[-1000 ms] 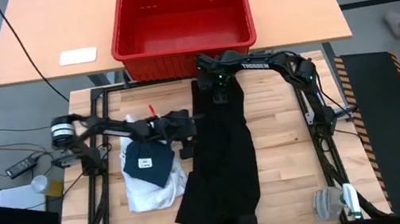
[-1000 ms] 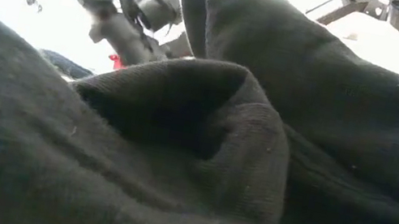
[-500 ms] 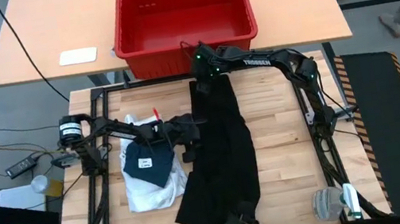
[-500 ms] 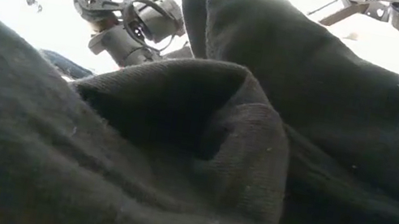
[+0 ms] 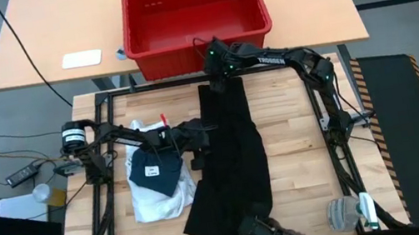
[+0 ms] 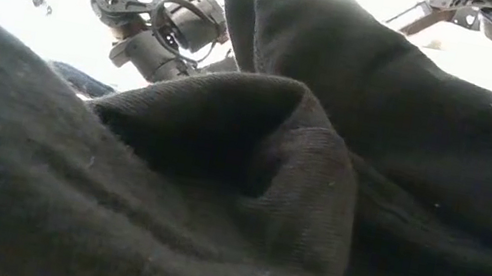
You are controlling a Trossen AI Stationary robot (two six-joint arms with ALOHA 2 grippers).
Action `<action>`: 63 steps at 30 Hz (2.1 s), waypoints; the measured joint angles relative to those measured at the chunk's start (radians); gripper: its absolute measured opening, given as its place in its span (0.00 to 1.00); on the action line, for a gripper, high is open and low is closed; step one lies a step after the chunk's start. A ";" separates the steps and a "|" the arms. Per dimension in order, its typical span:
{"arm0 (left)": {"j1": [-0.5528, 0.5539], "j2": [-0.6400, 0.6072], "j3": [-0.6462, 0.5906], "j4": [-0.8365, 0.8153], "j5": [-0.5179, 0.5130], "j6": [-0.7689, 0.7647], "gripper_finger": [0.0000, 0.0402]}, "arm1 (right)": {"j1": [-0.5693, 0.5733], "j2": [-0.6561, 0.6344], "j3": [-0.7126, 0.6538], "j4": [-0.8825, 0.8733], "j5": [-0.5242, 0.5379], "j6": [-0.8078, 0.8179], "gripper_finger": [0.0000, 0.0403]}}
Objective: Fold laundry
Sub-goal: Fold the black shirt
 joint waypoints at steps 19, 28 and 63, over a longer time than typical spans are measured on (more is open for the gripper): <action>-0.004 -0.100 0.000 -0.119 -0.020 -0.126 0.48 | 0.160 -0.320 -0.107 -0.172 -0.199 0.115 0.56; -0.021 -0.130 0.041 -0.160 -0.020 -0.218 0.48 | 0.264 -0.631 -0.612 0.214 -0.175 0.271 0.51; -0.141 -0.166 -0.059 0.260 -0.082 -0.077 0.48 | 0.572 -1.065 -1.156 0.970 0.082 0.525 0.50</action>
